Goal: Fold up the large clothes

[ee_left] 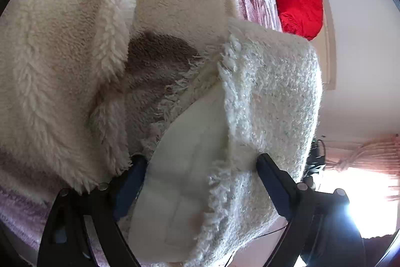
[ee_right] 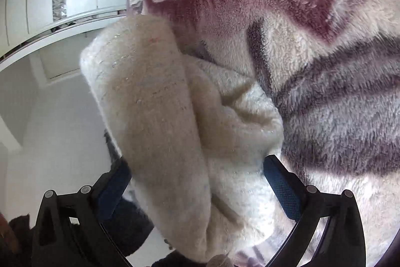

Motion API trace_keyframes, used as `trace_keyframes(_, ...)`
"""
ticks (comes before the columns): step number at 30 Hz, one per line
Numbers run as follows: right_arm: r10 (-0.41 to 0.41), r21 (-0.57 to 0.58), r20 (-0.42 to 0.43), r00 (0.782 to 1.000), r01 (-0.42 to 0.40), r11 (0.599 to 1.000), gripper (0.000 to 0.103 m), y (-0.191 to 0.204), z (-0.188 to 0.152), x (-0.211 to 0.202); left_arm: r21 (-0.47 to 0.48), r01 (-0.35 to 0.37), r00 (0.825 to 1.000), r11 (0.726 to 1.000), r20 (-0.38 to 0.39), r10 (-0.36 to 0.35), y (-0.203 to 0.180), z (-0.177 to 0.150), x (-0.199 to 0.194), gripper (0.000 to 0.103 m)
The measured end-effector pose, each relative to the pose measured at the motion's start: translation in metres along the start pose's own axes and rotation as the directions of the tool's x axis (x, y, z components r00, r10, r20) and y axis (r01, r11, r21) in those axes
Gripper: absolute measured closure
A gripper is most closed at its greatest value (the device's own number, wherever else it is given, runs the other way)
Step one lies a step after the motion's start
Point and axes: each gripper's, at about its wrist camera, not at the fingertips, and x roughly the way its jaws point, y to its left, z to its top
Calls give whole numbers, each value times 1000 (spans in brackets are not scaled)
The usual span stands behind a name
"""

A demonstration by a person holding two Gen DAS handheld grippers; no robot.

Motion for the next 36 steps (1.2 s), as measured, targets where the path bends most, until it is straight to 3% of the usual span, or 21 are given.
trace_keyframes(4,-45,-31,-43,998,44,999,0,-5,1,20,-8,46,999,999,4,-46,3,4,10,7)
trace_keyframes(11,57,9,-49,997,-57,998,0,-19,2,19,-5,76,997,997,-10,-76,-3,20,23,2)
trace_keyframes(14,115,15,-30,993,-115,993,0,-21,-13,-4,3,94,995,996,-22,-94,-4,22,23,2)
trace_keyframes(18,134,-9,-12,991,-134,991,0,-19,-35,-18,17,92,995,996,-33,-91,-3,20,21,2)
trace_keyframes(23,20,-54,-24,1000,-21,998,0,-1,-32,0,15,89,995,996,-40,-88,-2,18,18,2)
trace_keyframes(26,-162,-142,-16,987,158,977,0,11,-36,5,33,78,996,996,-45,-76,-4,21,27,2)
trace_keyframes(27,-169,-159,-29,985,162,974,0,9,-32,15,34,75,996,997,-44,-74,-5,22,30,2)
trace_keyframes(33,57,-60,-104,993,-63,996,0,-21,-15,45,17,80,996,997,-35,-79,-5,23,35,2)
trace_keyframes(36,80,-35,-58,995,-82,996,0,-27,-24,39,14,92,995,996,-33,-92,-4,23,33,2)
